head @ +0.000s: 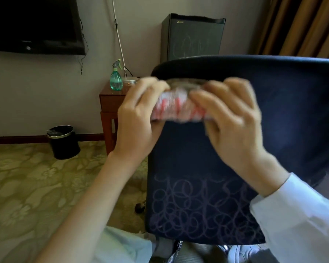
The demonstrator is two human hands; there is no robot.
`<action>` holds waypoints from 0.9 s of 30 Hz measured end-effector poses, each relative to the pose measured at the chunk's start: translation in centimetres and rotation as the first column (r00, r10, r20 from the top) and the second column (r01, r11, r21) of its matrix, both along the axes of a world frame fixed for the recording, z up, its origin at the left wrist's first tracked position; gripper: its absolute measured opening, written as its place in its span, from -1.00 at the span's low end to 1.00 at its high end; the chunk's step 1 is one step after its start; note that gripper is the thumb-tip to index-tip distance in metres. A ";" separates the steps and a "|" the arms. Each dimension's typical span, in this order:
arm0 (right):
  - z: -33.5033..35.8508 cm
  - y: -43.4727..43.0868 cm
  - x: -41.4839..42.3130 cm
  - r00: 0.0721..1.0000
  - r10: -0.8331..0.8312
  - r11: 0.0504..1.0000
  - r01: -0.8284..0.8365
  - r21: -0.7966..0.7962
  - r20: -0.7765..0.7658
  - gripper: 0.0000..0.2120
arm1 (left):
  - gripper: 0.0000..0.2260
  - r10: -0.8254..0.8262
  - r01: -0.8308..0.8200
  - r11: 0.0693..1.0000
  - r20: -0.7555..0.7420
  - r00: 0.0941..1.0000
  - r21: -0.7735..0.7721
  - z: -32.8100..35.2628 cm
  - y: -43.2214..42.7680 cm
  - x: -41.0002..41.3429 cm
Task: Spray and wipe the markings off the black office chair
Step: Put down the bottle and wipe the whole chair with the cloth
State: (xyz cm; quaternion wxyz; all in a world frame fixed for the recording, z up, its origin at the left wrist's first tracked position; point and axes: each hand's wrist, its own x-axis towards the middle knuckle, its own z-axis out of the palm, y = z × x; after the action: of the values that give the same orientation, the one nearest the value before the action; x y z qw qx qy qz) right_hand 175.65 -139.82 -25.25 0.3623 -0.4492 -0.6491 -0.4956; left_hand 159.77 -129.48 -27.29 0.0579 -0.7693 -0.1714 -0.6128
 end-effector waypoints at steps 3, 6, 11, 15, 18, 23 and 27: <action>-6.4 0.8 1.3 1.000 -0.020 0.993 0.019 -0.117 -0.009 -0.76 | -0.66 0.044 -0.049 0.996 -0.073 0.996 -0.075 -6.6 0.6 1.1; -13.2 0.2 3.3 0.998 -0.065 0.952 0.058 -0.300 -0.014 -0.67 | -0.54 -0.001 -0.028 0.988 -0.181 0.983 -0.154 -13.1 0.0 2.3; -16.3 -2.2 5.3 0.994 -0.100 0.889 0.073 -0.452 -0.036 -0.61 | -0.66 -0.029 -0.007 0.993 -0.299 0.954 -0.119 -16.4 -1.0 4.2; -10.0 -2.9 5.8 0.992 -0.084 0.962 0.055 -0.266 -0.098 -0.68 | -0.66 -0.016 0.006 0.999 -0.199 0.980 -0.049 -10.6 -1.8 5.8; -3.1 -4.3 6.0 0.996 -0.069 0.996 0.066 -0.053 -0.059 -0.76 | -0.67 0.012 -0.006 0.998 -0.102 0.995 0.060 -3.1 -3.4 6.7; 1.4 -5.5 7.1 0.996 -0.085 0.996 0.086 0.020 -0.031 -0.78 | -0.64 0.041 -0.030 0.989 -0.078 0.996 0.144 2.0 -4.5 7.5; -5.7 -4.4 8.0 0.994 -0.040 0.994 0.029 -0.108 -0.101 -0.73 | -0.60 0.062 -0.050 0.995 -0.136 0.989 0.089 -4.3 -3.9 8.1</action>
State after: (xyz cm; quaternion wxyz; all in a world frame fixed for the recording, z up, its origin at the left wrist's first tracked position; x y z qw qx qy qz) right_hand 183.68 -144.18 -30.96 0.3622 -0.5038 -0.6473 -0.4428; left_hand 167.85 -133.41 -31.55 0.1197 -0.8018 -0.1623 -0.5625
